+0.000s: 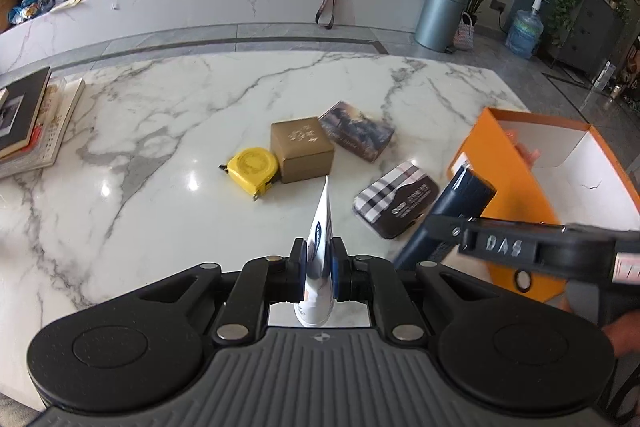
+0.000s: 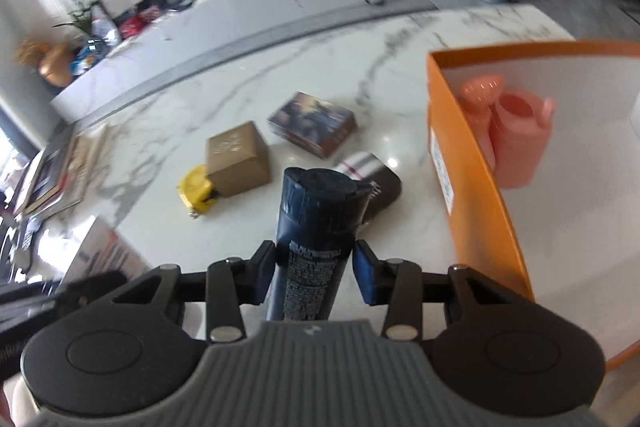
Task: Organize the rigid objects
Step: 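Carry the Vaseline tube and spray can over the orange box with both grippers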
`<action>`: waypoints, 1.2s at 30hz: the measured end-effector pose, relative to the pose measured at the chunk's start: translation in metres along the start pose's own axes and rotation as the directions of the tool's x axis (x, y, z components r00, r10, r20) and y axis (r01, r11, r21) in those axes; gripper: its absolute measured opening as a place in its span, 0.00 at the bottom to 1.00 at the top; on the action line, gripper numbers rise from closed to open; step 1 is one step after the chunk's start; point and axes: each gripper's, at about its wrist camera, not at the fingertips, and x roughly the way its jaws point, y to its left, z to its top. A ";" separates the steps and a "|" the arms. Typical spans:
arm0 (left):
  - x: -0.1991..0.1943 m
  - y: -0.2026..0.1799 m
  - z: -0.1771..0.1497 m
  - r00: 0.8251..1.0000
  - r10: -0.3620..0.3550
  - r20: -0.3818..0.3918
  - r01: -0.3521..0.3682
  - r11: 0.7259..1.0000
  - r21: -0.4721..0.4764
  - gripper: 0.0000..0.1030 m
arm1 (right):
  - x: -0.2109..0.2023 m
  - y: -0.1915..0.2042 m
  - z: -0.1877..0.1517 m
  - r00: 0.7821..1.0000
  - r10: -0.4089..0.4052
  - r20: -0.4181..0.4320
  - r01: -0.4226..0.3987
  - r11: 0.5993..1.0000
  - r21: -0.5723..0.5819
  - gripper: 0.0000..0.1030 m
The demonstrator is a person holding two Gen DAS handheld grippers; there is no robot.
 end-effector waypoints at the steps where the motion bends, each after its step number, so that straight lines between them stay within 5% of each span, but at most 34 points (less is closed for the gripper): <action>1: -0.003 -0.004 0.000 1.000 0.003 0.007 -0.003 1.000 0.006 0.12 | -0.003 0.001 -0.002 1.000 0.008 0.012 -0.008 1.000 -0.014 0.41; 9: -0.031 -0.033 0.011 0.998 -0.012 0.064 0.009 0.999 0.035 0.12 | -0.049 -0.001 0.001 0.982 0.078 0.171 -0.064 0.995 -0.082 0.41; 16: -0.050 -0.075 0.039 0.981 -0.141 0.132 0.132 0.989 0.072 0.12 | -0.106 -0.031 0.018 0.940 0.133 0.313 -0.120 0.991 -0.059 0.40; 23: -0.044 -0.132 0.067 0.948 -0.272 0.166 0.248 0.957 0.153 0.11 | -0.141 -0.085 0.038 0.915 0.091 0.392 -0.102 0.995 0.008 0.40; 31: 0.010 -0.194 0.078 0.937 -0.339 0.083 0.297 0.900 0.319 0.11 | -0.130 -0.149 0.040 0.935 0.015 0.355 -0.035 0.998 0.050 0.40; 36: 0.052 -0.212 0.069 0.958 -0.285 0.027 0.248 0.874 0.417 0.11 | -0.099 -0.175 0.036 0.958 0.008 0.285 -0.017 0.999 0.028 0.40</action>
